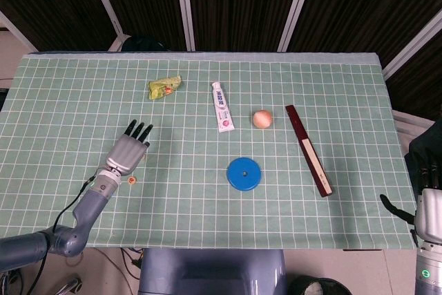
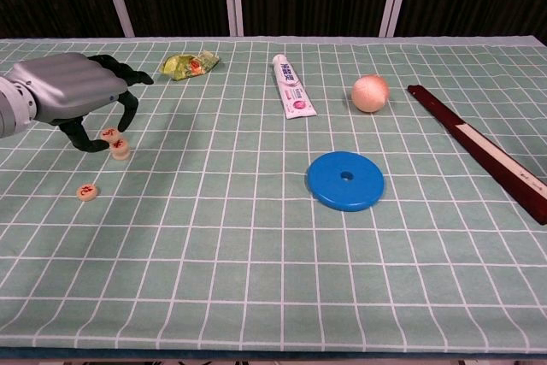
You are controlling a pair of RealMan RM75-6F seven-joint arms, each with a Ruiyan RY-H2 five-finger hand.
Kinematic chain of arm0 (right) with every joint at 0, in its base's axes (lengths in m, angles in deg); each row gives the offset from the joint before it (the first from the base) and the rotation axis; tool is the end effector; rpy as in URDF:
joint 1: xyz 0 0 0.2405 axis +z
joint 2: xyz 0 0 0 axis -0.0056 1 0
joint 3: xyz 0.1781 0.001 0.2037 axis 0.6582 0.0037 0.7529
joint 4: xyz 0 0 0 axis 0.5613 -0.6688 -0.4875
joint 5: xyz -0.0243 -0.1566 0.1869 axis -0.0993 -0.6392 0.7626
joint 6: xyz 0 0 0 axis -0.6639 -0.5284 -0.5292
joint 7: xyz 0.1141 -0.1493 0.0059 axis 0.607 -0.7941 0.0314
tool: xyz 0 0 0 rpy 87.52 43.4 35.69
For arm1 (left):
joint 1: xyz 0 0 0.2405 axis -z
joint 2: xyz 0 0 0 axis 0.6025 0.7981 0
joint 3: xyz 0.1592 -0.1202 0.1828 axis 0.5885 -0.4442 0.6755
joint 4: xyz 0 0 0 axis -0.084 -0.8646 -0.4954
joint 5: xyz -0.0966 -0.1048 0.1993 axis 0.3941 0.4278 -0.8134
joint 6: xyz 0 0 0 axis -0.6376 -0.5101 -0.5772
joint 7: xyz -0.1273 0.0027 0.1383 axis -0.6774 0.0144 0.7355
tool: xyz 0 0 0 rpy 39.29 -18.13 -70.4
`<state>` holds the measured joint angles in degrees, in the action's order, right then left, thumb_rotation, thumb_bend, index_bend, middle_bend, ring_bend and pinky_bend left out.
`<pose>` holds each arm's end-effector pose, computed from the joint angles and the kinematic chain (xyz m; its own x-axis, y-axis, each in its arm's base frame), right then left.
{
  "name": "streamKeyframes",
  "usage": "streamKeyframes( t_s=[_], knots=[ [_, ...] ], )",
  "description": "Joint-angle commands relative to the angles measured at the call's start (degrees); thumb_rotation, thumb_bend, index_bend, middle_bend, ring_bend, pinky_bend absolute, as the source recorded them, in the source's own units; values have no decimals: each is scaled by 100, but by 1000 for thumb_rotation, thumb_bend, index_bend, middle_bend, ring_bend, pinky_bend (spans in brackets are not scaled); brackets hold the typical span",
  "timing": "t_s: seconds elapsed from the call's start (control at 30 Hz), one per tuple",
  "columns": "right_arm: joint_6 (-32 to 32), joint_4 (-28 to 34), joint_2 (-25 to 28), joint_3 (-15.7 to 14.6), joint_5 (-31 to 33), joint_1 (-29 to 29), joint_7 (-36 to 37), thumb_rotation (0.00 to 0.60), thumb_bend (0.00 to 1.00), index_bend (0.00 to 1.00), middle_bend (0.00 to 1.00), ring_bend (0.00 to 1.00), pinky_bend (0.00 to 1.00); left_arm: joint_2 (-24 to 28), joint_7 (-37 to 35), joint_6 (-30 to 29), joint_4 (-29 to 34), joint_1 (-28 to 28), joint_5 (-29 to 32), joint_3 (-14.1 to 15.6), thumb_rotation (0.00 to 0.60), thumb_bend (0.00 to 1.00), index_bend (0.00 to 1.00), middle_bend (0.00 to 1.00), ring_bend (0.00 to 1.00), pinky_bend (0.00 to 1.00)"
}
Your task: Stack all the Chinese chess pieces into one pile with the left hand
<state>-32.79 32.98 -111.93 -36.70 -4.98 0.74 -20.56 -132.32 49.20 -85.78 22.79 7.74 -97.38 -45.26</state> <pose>-0.3316 -0.2322 0.1555 0.3797 0.2614 0.8874 -0.9241 0.1524 0.3505 -0.1967 0.4058 -0.0537 0.8488 0.1231 0.5142 0.5129 -0.4282 -0.7441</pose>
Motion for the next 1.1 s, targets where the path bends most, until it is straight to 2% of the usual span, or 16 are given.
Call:
streamKeyframes(
  t_s=[0.03, 1.1],
  knots=[
    [8, 8, 7, -3, 3, 0, 6, 600, 232, 96, 13, 0, 0, -26, 26, -6, -20, 12, 24, -1, 600, 314, 502, 0, 0, 0],
    [-21, -3, 3, -3, -19, -6, 11, 600, 232, 96, 13, 0, 0, -240, 69, -20, -326, 49, 35, 72, 600, 314, 479, 0, 0, 0]
  ],
)
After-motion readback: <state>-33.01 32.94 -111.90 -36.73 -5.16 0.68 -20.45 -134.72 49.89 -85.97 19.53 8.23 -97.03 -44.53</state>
